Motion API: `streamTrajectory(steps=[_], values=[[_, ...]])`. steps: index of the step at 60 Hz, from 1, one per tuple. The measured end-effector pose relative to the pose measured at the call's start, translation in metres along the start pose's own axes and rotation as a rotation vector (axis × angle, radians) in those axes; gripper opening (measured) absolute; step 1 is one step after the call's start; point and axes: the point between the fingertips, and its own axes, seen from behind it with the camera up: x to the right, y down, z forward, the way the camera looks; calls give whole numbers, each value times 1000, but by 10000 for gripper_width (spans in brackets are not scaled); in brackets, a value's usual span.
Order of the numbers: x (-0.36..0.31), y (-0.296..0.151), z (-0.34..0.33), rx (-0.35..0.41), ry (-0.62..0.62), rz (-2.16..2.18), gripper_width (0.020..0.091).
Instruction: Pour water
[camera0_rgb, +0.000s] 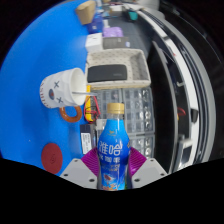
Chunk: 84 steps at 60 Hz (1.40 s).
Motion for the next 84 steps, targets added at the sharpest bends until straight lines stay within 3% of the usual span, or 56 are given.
streamTrajectory(steps=[9,23,38,51,59,68,74,75,84], values=[[-10,-27,11,-17,-17,-246,340],[-5,-56,19,35,45,-642,354],[3,-55,23,11,70,-627,355],[23,-51,13,33,64,-189,358],[28,-42,2,18,47,234,358],[30,-38,-6,61,1,803,368],[24,-8,-3,93,-72,1127,369],[18,-22,-8,67,-38,1167,369],[3,11,-3,90,-88,1369,368]])
